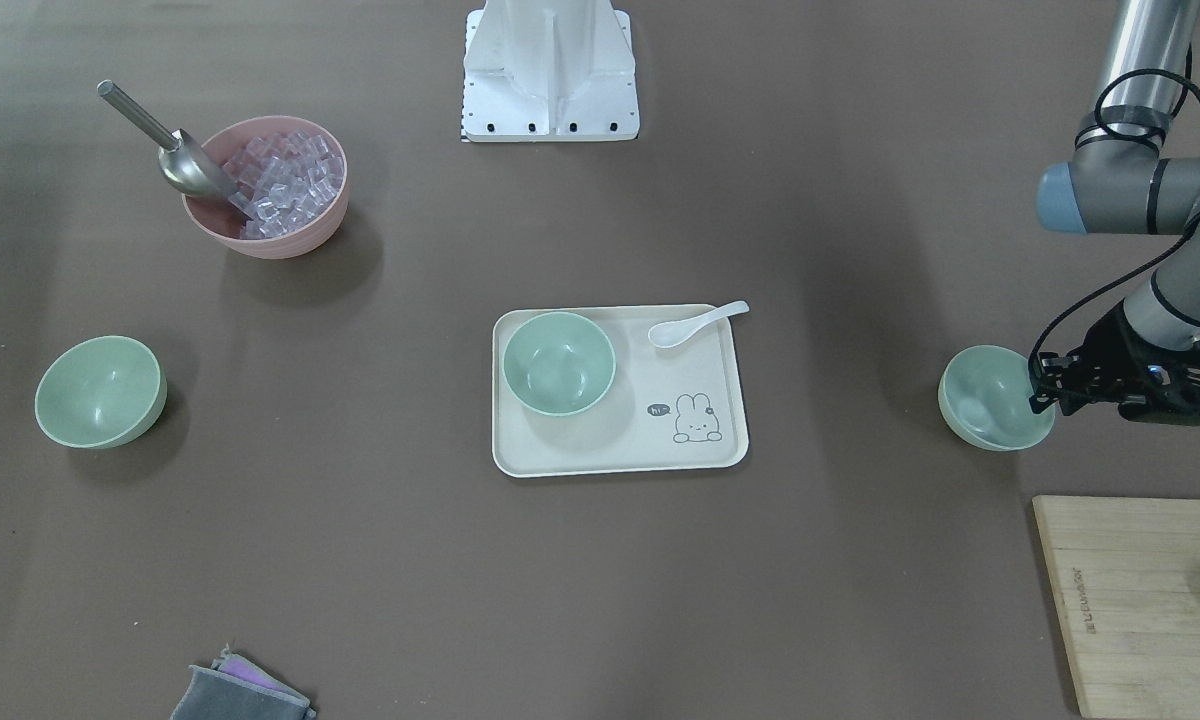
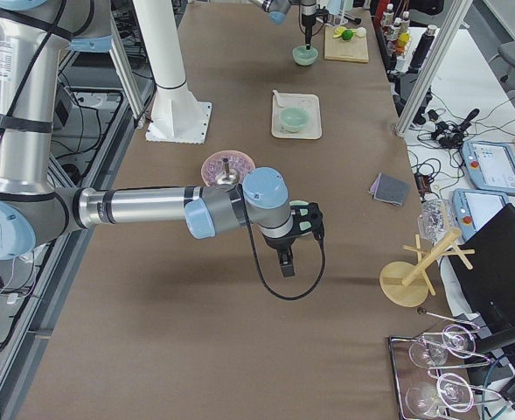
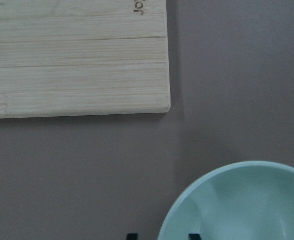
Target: Stack green bowls together
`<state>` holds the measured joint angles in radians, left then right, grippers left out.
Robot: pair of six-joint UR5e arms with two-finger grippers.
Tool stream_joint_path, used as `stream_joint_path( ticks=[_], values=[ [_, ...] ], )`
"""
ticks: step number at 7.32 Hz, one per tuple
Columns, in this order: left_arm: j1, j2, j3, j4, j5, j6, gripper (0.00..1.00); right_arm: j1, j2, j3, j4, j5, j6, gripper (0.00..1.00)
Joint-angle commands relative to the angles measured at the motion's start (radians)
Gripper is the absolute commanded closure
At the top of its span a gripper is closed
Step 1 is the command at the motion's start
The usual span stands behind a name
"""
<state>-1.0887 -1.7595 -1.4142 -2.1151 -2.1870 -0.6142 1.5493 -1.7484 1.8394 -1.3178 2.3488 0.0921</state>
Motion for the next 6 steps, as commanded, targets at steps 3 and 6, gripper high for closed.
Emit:
stream_joint_path(
  ticks=[3, 6],
  values=[
    [0.001, 0.005, -0.003, -0.003, -0.004, -0.001, 0.68, 0.0, -0.002, 0.0, 0.005, 0.0, 0.0, 0.01],
    [0.018, 0.0, 0.001, -0.005, -0.002, -0.001, 0.7, 0.0, -0.006, 0.0, 0.006, -0.002, 0.0, 0.01]
  ],
)
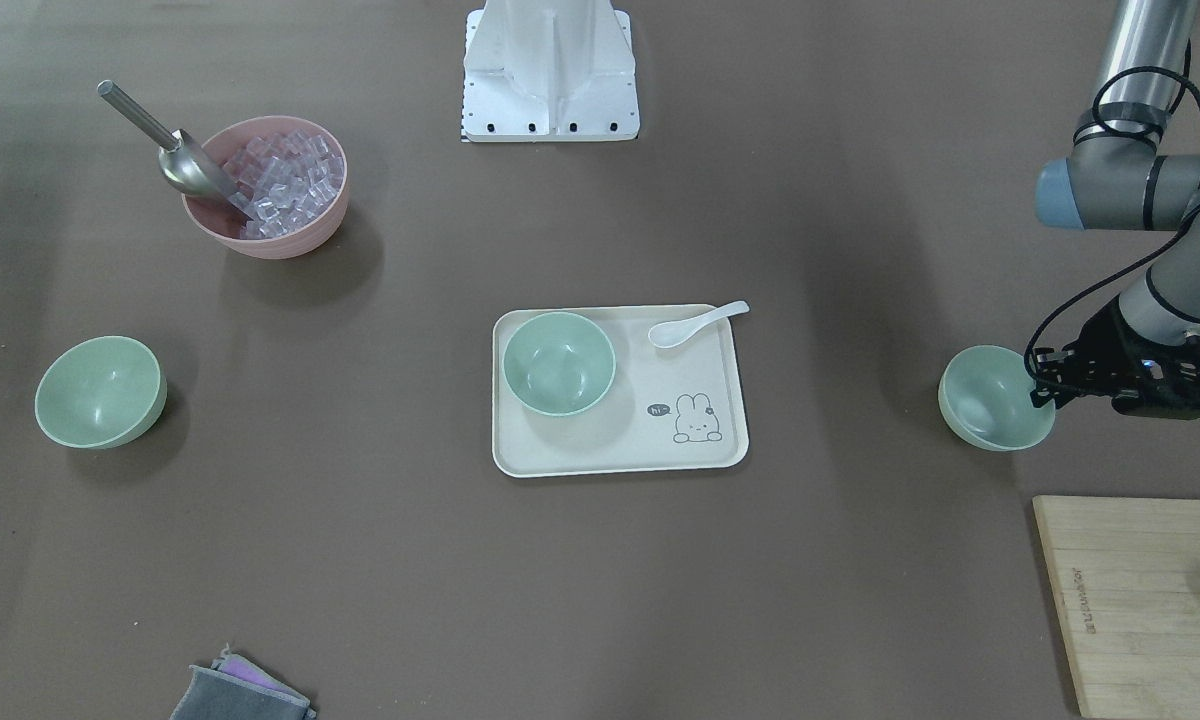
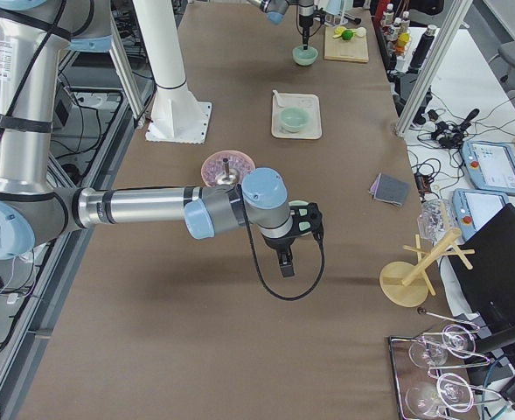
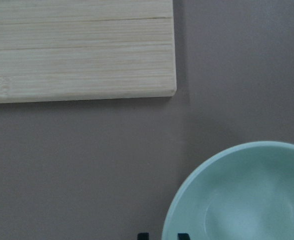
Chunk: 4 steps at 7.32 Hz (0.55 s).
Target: Stack green bowls together
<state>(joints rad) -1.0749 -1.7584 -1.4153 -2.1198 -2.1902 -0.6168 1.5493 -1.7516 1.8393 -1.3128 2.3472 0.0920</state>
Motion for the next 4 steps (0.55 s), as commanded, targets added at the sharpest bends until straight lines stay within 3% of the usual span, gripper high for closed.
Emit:
stream_joint_path(
  ticks=[1, 3, 4],
  values=[
    [0.006, -0.001, 0.004, 0.0, 0.001, 0.003, 0.7, 0.0, -0.006, 0.0, 0.006, 0.001, 0.0, 0.01],
    [0.01, 0.0, 0.006, 0.0, 0.007, 0.003, 0.75, 0.0, -0.008, 0.001, 0.007, 0.001, 0.0, 0.01],
    [0.01, 0.002, 0.006, 0.0, 0.009, 0.003, 0.83, 0.0, -0.008, 0.0, 0.007, 0.001, 0.0, 0.01]
  ],
)
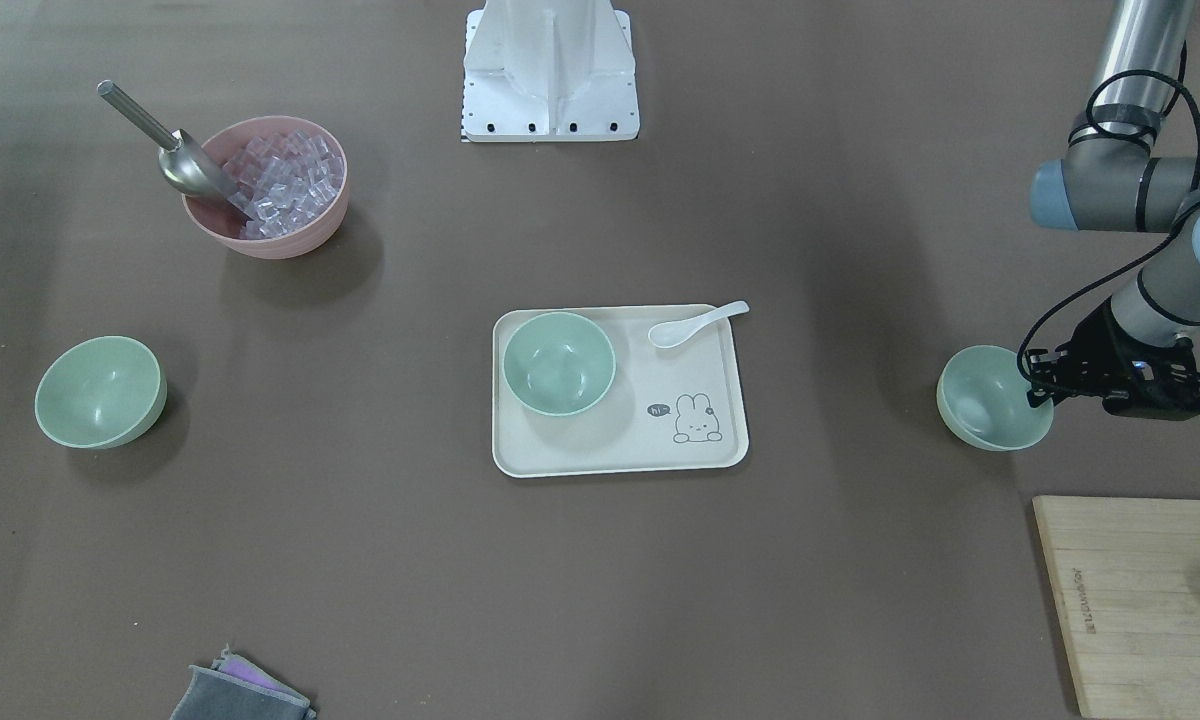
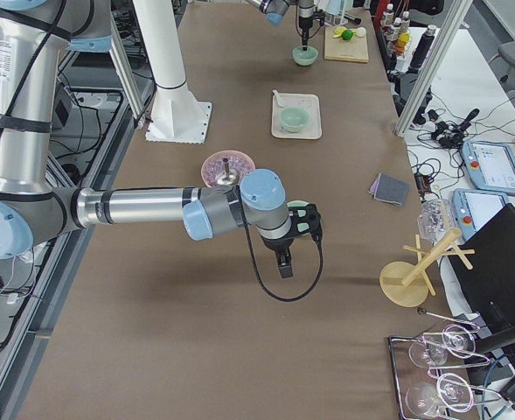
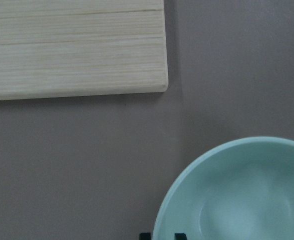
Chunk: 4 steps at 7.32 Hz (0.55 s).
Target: Stack green bowls together
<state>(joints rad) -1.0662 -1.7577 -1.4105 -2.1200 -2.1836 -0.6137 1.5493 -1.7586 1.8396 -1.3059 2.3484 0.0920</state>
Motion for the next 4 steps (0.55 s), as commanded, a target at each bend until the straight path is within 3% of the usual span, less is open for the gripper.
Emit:
stream_joint_path(
  ticks=[1, 4],
  values=[
    [0.002, 0.003, -0.001, 0.0, 0.002, 0.0, 0.98, 0.0, -0.002, 0.001, 0.0, 0.0, 0.0, 0.01],
    [0.002, -0.002, -0.051, 0.027, -0.005, -0.006, 1.0, 0.0, -0.007, 0.001, 0.002, 0.0, 0.0, 0.01]
  ],
)
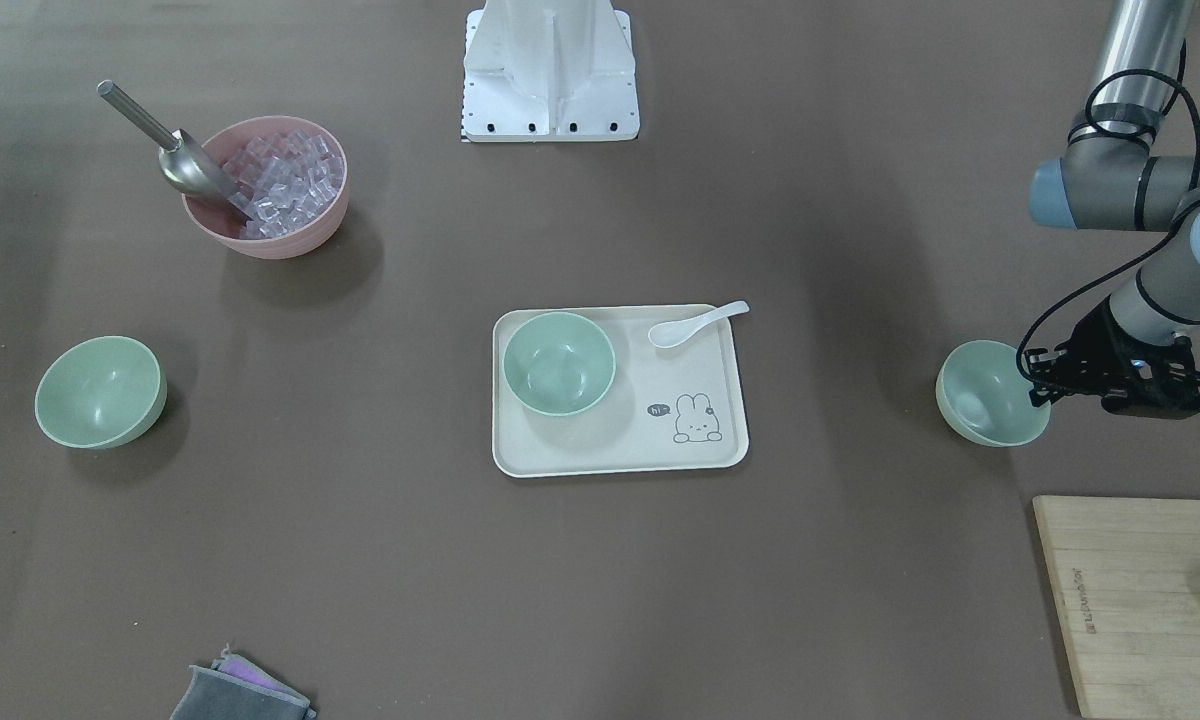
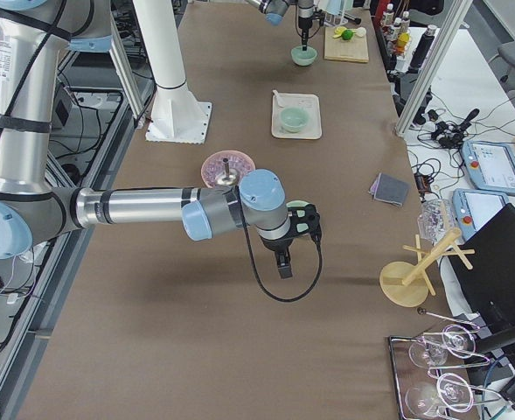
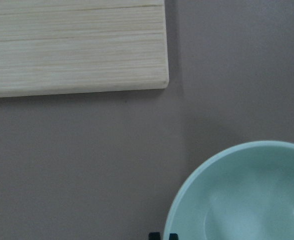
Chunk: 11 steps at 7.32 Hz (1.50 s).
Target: Stack green bowls together
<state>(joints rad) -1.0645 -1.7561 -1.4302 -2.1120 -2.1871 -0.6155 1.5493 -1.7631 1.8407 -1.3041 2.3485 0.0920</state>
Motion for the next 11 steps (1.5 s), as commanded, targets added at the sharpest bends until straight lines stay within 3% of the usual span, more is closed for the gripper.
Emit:
stream_joint_path(
  ticks=[1, 4, 7, 9, 11],
  values=[
    [0.0, -0.012, -0.067, 0.07, 0.0, -0.01, 1.0, 0.0, -0.004, 0.0, 0.0, 0.0, 0.0, 0.01],
    [0.023, -0.158, -0.272, 0.489, 0.01, -0.064, 1.0, 0.0, -0.009, 0.0, 0.0, 0.0, 0.0, 0.0],
    [0.22, -0.342, -0.286, 0.539, 0.044, -0.379, 1.0, 0.0, -0.01, 0.0, 0.0, -0.002, 0.0, 0.01],
    [0.277, -0.448, -0.285, 0.607, 0.047, -0.504, 1.0, 0.0, -0.01, 0.0, 0.0, -0.002, 0.0, 0.01],
    [0.359, -0.56, -0.224, 0.607, 0.116, -0.637, 1.0, 0.0, -0.012, 0.0, 0.0, -0.005, 0.0, 0.01]
  ],
)
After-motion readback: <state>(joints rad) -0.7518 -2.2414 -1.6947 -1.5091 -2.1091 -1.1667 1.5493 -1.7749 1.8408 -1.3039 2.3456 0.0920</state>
